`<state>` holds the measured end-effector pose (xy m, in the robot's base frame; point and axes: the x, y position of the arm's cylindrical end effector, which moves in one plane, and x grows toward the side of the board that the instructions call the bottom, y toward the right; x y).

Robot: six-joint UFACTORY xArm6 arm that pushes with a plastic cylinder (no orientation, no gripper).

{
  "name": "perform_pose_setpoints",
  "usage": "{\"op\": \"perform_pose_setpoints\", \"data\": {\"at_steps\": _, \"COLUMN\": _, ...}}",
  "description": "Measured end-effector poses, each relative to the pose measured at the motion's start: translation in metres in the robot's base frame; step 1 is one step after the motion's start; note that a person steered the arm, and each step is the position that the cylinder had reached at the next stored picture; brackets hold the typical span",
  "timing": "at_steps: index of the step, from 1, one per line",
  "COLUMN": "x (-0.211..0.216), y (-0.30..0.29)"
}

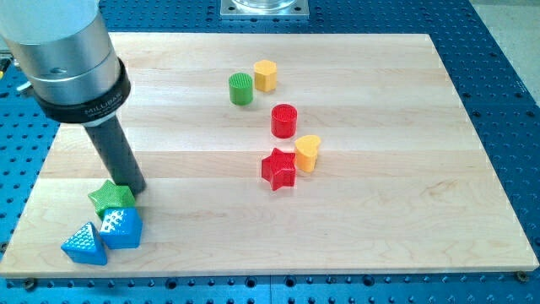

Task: Move the green circle into the green star

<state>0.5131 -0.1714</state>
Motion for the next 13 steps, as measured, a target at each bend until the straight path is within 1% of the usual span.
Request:
{"op": "perform_pose_setpoints", "data": {"at_steps": 1, "x": -0.01, "y": 0.034}}
{"op": "perform_pose_setpoints", "data": {"at_steps": 2, "x": -0.045, "y": 0.087}}
{"op": "perform_pose_setpoints", "data": {"at_steps": 3, "x": -0.079, "y": 0.111}}
{"op": "perform_pose_setpoints", "data": {"at_steps": 4, "x": -0.079, "y": 0.128}}
{"op": "perform_pose_setpoints", "data": {"at_steps": 5, "x": -0.113, "y": 0.164}}
{"op": "perform_pose_setpoints", "data": {"at_steps": 6, "x": -0.141, "y": 0.168}}
{"op": "perform_pose_setpoints", "data": {"at_steps": 7, "x": -0.162, "y": 0.159}}
{"op": "perform_pose_setpoints", "data": {"at_steps": 8, "x": -0.182, "y": 0.128}}
{"op": "perform_pose_setpoints", "data": {"at_steps": 9, "x": -0.205, "y": 0.11}}
{"op": "perform_pose_setpoints", "data": {"at_steps": 10, "x": -0.206, "y": 0.108}}
{"op": "perform_pose_setpoints", "data": {"at_steps": 11, "x": -0.176, "y": 0.089}}
{"op": "perform_pose_setpoints", "data": {"at_steps": 12, "x": -0.175, "y": 0.033}}
{"op": "perform_pose_setpoints", "data": {"at_steps": 13, "x": -0.177, "y": 0.006}}
